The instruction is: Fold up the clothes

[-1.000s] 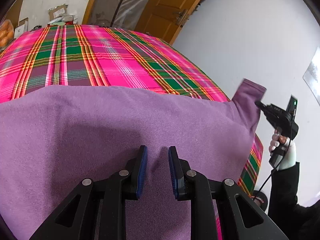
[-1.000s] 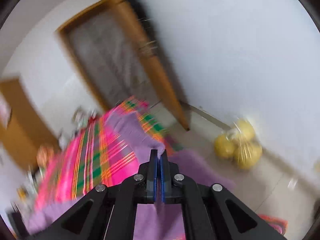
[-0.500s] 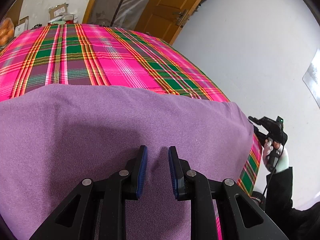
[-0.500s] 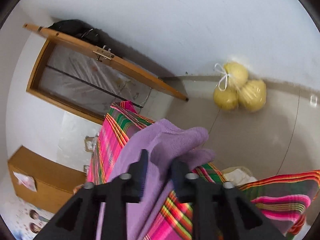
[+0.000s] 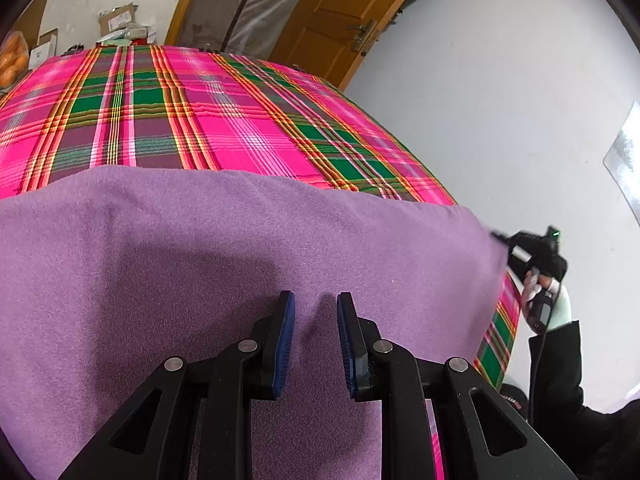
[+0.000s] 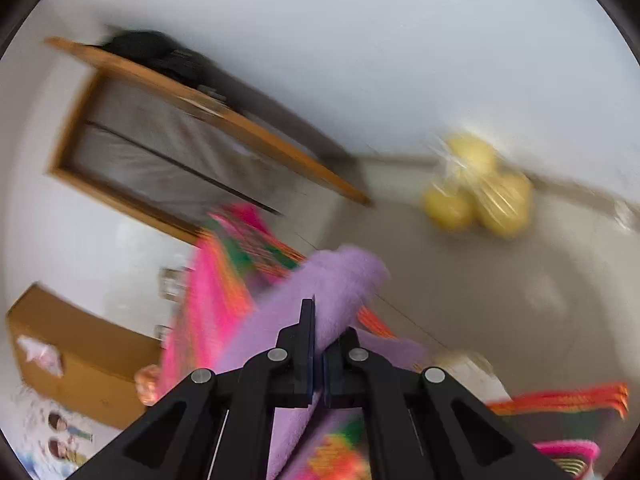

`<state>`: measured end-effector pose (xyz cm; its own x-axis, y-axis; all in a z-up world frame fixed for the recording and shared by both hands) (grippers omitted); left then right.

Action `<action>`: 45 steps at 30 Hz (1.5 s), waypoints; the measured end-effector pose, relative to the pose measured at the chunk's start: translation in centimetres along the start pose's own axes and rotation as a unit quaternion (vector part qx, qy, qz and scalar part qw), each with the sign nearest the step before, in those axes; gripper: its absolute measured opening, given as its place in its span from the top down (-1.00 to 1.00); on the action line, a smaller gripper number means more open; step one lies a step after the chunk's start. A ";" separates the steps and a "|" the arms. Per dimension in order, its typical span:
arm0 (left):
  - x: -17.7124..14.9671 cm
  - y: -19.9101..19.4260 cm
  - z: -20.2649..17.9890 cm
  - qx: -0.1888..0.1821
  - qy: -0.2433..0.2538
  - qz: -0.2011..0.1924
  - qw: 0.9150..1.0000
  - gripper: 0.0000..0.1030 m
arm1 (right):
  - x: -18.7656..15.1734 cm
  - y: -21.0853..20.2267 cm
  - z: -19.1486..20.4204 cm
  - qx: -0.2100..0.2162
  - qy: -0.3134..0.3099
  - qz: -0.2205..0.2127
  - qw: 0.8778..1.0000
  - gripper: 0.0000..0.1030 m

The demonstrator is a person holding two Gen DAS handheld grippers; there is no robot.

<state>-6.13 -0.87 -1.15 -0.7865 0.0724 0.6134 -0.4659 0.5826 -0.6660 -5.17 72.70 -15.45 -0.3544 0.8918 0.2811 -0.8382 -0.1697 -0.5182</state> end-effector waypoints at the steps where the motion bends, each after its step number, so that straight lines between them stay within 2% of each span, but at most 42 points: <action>1: 0.0 0.0 0.0 0.000 0.000 0.000 1.000 0.57 | 0.0 0.0 -0.2 -0.003 0.004 0.002 1.000 0.94; 8: 0.0 -0.1 0.1 -0.003 -0.004 -0.001 1.000 0.57 | 0.3 -1.0 -0.1 -0.041 -0.022 -0.024 0.999 0.94; 12: 0.0 -0.1 0.1 -0.005 -0.005 -0.001 1.000 0.57 | 0.8 -1.0 -0.9 -0.037 -0.022 -0.017 0.999 0.89; 13: 0.0 -0.1 0.1 -0.005 -0.006 -0.001 1.000 0.57 | 1.1 -1.7 -0.6 -0.052 -0.036 -0.035 0.997 0.76; 15: 0.0 -0.1 0.1 -0.006 -0.006 -0.001 1.000 0.57 | 1.5 -3.5 0.1 -0.073 -0.061 -0.084 0.992 0.64; 17: 0.0 -0.1 0.1 -0.006 -0.007 -0.002 1.000 0.57 | 1.5 -5.7 0.9 -0.070 -0.083 -0.135 0.985 0.51; 18: 0.0 -0.1 0.1 -0.006 -0.006 -0.002 1.000 0.57 | 1.1 -6.5 1.5 -0.056 -0.093 -0.144 0.984 0.51; 21: 0.0 0.0 0.1 -0.006 -0.006 -0.002 1.000 0.57 | -2.4 -6.4 4.1 0.016 -0.139 -0.103 0.985 0.51; 24: 0.0 0.0 0.0 -0.005 -0.006 -0.002 1.000 0.57 | -8.3 -4.2 6.5 0.064 -0.192 -0.020 0.979 0.51; 27: 0.0 0.0 0.0 -0.005 -0.006 -0.002 1.000 0.57 | -14.8 -1.2 8.7 0.085 -0.252 0.083 0.960 0.54; 29: 0.0 0.0 0.0 -0.006 -0.007 -0.003 1.000 0.57 | -17.6 -0.8 10.4 0.074 -0.323 0.096 0.938 0.53; 30: 0.0 0.0 0.0 -0.007 -0.008 -0.003 1.000 0.57 | -18.3 -0.8 10.8 0.069 -0.343 0.101 0.931 0.54; 31: 0.0 0.0 0.0 -0.007 -0.009 -0.003 1.000 0.57 | -18.2 -0.7 10.7 0.057 -0.348 0.099 0.931 0.69; 32: -0.1 0.0 0.1 -0.008 -0.009 -0.004 1.000 0.57 | -17.1 -0.9 10.0 0.038 -0.337 0.087 0.937 1.00; 35: -0.1 -0.1 0.1 -0.009 -0.010 -0.004 1.000 0.57 | -12.7 -2.4 7.1 -0.012 -0.258 0.034 0.965 1.00; 36: -0.1 -0.1 0.1 -0.009 -0.010 -0.005 1.000 0.57 | -11.4 -3.2 6.3 -0.036 -0.243 0.010 0.969 1.00; 37: -0.2 -0.1 0.1 -0.010 -0.010 -0.005 1.000 0.57 | -10.3 -4.0 5.6 -0.065 -0.235 -0.013 0.970 0.96; 38: -0.2 -0.1 0.1 -0.010 -0.010 -0.005 1.000 0.57 | -9.5 -4.8 5.4 -0.099 -0.235 -0.038 0.966 0.81; 39: -0.2 -0.1 0.1 -0.010 -0.010 -0.005 1.000 0.57 | -9.1 -5.4 5.5 -0.110 -0.237 -0.054 0.964 0.80; 40: -0.2 -0.1 0.1 -0.010 -0.010 -0.004 1.000 0.57 | -9.3 -5.7 6.2 -0.084 -0.241 -0.054 0.965 0.80; 43: -0.1 -0.1 0.1 -0.010 -0.010 -0.004 1.000 0.57 | -11.9 -3.7 9.3 -0.009 -0.269 0.007 0.963 0.61; 45: -0.1 -0.1 0.1 -0.010 -0.011 -0.004 1.000 0.57 | -14.2 -1.1 10.9 0.028 -0.279 0.078 0.957 0.58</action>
<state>-6.05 -1.05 -1.21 -0.7913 0.0507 0.6094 -0.4638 0.5997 -0.6521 -3.70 55.69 -10.08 -0.6308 0.4942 0.5982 -0.7717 -0.3187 -0.5503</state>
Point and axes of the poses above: each gripper's, at about its wrist camera, not at the fingertips, and y roughly the way its jaws point, z to its left, x to its top, the point moved 4 cm from there along y, roughly the way its jaws point, and after that the axes turned 3 degrees about x, right-handed, at the moved point
